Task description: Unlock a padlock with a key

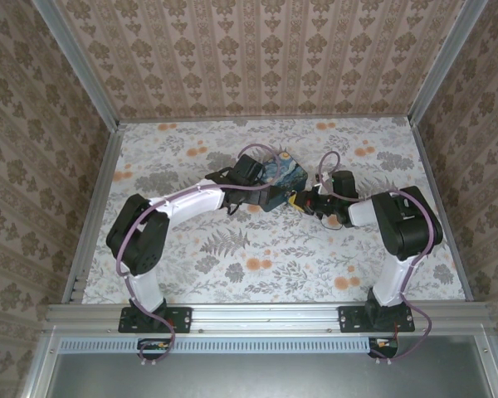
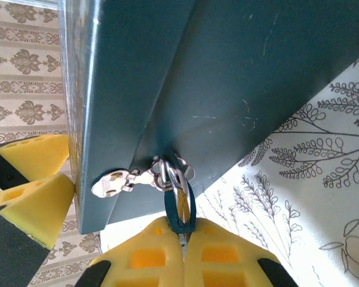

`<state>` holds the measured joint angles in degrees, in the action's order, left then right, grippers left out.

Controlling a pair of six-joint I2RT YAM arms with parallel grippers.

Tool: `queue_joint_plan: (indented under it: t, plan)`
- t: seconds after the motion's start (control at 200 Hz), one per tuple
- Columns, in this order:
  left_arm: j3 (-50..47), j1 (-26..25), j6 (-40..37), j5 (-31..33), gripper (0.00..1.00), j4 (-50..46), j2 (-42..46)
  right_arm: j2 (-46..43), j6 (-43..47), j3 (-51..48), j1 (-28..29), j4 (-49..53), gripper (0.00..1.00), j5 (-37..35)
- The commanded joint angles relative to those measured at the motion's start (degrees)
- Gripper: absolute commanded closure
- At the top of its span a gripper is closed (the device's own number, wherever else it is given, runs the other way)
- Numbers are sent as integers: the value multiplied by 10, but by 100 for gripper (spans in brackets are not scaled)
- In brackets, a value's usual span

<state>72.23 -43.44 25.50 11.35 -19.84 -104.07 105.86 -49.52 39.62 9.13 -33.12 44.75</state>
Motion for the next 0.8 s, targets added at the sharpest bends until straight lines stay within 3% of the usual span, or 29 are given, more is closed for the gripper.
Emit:
queue_joint_plan:
  t: [0.0,0.205,0.335,0.495,0.6,0.69,0.795]
  plan:
    - [-23,8,-13,29,0,-116,-46,45,-34,-25,-27,6,100,-34]
    - [-23,8,-12,27,1,-116,-51,128,-245,-67,-47,-419,100,27]
    - [-22,8,-12,27,1,-118,-55,113,-253,-63,-52,-421,100,13]
    - [-25,8,-12,25,1,-115,-59,84,-247,-49,-57,-353,100,-5]
    - [-23,8,-12,24,1,-116,-63,42,-152,-9,-52,-139,100,-7]
    - [-25,8,-11,24,1,-115,-62,-15,0,29,-39,122,100,-77]
    - [-24,8,-11,20,1,-115,-64,-33,51,32,-39,195,100,-112]
